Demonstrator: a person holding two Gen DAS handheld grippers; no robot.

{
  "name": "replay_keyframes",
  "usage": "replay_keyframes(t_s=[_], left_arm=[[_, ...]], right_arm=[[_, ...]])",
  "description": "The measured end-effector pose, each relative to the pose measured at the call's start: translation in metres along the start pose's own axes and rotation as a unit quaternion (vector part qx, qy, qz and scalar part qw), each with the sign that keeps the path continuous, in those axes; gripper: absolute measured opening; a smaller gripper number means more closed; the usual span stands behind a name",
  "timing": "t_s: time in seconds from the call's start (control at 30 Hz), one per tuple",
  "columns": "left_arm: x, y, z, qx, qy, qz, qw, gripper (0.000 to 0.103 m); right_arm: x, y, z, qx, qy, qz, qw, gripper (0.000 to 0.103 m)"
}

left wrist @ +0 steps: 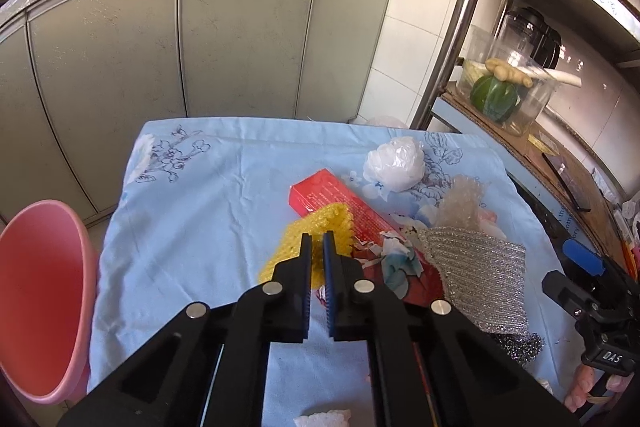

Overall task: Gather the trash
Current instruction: 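Grasp the yellow mesh net with the left tool while the right tool grasps the silver scouring pad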

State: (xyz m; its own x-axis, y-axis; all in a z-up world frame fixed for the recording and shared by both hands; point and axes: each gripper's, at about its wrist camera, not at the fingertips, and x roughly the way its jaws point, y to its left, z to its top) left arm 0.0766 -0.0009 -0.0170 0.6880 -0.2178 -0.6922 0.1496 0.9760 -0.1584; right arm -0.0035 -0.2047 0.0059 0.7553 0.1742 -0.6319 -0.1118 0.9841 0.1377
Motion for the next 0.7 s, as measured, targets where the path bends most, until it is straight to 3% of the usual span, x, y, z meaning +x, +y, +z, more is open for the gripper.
replay_keyframes(t_s=[0.27,0.5,0.7], left_arm=[[-0.035,0.016,-0.008,-0.023,-0.029,-0.001,0.9993,0.004],[-0.048,0.021,-0.018,-0.035,-0.03,-0.001,0.999,0.004],[-0.053,0.021,-0.02,-0.037,-0.035,-0.005,0.9987,0.004]], right_arm=[[0.014,-0.006,0.0,0.02,0.024,0.026,0.999,0.074],[0.035,-0.013,-0.001,0.053,0.07,0.06,0.994,0.049],[0.026,-0.006,-0.002,0.041,0.058,0.057,0.996,0.02]])
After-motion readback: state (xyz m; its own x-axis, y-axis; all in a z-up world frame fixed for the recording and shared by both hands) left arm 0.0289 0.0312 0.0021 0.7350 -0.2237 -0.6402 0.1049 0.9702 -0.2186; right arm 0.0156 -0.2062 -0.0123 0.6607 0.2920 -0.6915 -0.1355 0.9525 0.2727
